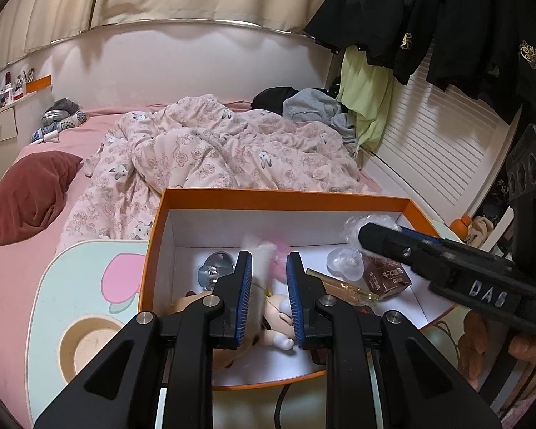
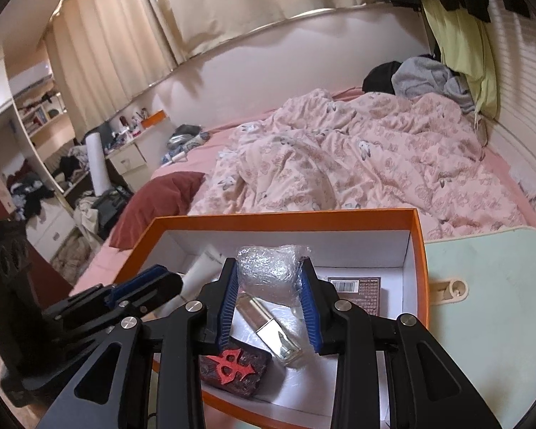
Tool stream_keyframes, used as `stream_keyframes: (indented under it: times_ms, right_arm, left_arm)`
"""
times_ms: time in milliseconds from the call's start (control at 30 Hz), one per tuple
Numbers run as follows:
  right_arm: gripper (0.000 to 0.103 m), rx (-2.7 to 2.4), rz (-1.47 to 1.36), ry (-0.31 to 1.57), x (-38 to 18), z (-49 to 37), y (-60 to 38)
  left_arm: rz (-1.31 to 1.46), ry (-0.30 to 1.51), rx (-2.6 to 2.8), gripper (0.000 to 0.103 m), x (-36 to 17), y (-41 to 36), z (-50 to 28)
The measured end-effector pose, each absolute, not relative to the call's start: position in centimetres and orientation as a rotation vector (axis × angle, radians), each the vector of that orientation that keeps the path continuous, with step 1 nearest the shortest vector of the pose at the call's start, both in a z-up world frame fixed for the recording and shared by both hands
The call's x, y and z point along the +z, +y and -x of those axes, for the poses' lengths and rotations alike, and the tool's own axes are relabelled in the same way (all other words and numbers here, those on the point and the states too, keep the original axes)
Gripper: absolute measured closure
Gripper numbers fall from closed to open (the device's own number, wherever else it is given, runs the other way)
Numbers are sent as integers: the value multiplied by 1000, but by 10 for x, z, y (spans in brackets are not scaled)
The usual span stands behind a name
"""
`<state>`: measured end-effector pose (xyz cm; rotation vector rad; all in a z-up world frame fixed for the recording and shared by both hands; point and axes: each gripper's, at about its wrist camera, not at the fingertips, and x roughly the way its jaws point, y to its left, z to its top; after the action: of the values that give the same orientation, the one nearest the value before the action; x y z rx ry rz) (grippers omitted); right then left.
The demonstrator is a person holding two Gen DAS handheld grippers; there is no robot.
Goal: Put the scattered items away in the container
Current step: 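Lower the white tube and plastic bag into the orange box and open both tools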
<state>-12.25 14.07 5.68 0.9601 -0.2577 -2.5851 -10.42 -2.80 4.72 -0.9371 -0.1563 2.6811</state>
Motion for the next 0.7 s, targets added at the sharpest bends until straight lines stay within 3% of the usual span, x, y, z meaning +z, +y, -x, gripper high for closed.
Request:
stream_keyframes:
  times_ms: [100, 533, 700]
  right_arm:
    - [52, -2587, -949, -182, 54, 120, 132]
    - [52, -2630, -927, -126, 51, 114, 126]
    - [47, -2676, -888, -78, 55, 108, 124]
  left_arm:
    - [914, -141, 2677, 73, 47, -25, 102]
    - [899, -109, 2696, 73, 48, -23, 98]
    - [898, -91, 2706, 73, 48, -21, 97]
